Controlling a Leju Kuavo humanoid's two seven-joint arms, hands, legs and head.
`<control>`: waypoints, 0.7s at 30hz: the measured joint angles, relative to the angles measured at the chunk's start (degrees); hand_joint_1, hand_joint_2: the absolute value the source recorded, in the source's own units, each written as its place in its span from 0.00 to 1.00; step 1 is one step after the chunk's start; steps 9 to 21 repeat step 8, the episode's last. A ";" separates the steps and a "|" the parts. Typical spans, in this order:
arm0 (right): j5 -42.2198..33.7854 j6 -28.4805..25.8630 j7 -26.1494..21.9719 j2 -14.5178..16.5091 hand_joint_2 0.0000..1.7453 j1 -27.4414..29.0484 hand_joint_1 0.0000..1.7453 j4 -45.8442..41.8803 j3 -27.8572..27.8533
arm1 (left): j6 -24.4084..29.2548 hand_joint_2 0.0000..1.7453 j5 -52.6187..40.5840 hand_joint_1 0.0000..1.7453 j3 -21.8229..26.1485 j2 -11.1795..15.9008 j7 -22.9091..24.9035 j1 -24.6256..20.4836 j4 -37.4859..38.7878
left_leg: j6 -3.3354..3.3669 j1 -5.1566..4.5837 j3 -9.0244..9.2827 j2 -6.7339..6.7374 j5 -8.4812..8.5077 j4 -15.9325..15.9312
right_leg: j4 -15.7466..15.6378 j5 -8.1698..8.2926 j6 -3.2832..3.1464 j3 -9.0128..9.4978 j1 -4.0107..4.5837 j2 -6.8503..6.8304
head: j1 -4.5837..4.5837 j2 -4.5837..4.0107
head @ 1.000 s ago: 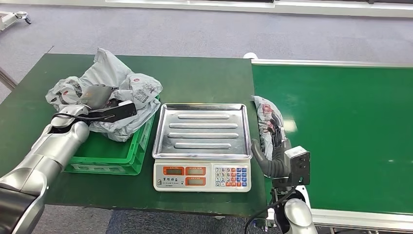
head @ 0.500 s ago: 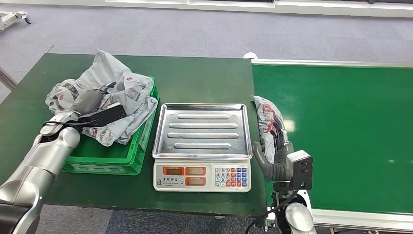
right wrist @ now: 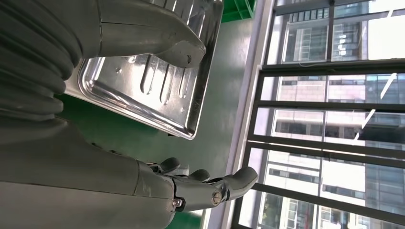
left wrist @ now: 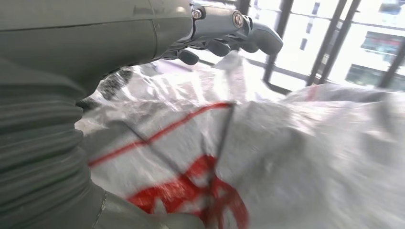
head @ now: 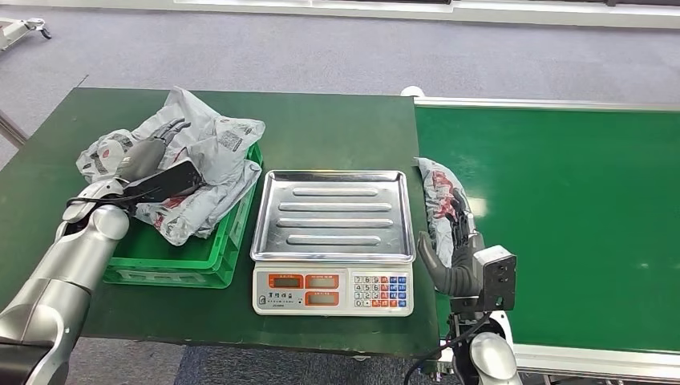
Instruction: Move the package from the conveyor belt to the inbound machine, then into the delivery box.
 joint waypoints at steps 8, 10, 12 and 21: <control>-0.50 -0.16 0.70 0.11 1.00 -1.48 0.00 0.34 0.00 | -10.42 1.00 15.99 0.00 2.32 -1.33 -2.00 1.63 -7.67 | 0.00 0.00 0.00 0.00 0.00 0.00 | 0.00 0.00 0.00 0.00 0.00 0.00 | 0.00 0.00; -0.50 -0.16 0.70 0.11 1.00 -1.48 0.00 0.34 0.00 | -10.42 1.00 15.99 0.00 2.32 -1.33 -2.00 1.63 -7.67 | 0.00 0.00 0.00 0.00 0.00 0.00 | 0.00 0.00 0.00 0.00 0.00 0.00 | 0.00 0.00; -0.50 -0.16 0.70 0.11 1.00 -1.48 0.00 0.34 0.00 | -10.42 1.00 15.99 0.00 2.32 -1.33 -2.00 1.63 -7.67 | 0.00 0.00 0.00 0.00 0.00 0.00 | 0.00 0.00 0.00 0.00 0.00 0.00 | 0.00 0.00; -0.50 -0.16 0.70 0.11 1.00 -1.48 0.00 0.34 0.00 | -10.42 1.00 15.99 0.00 2.32 -1.33 -2.00 1.63 -7.67 | 0.00 0.00 0.00 0.00 0.00 0.00 | 0.00 0.00 0.00 0.00 0.00 0.00 | 0.00 0.00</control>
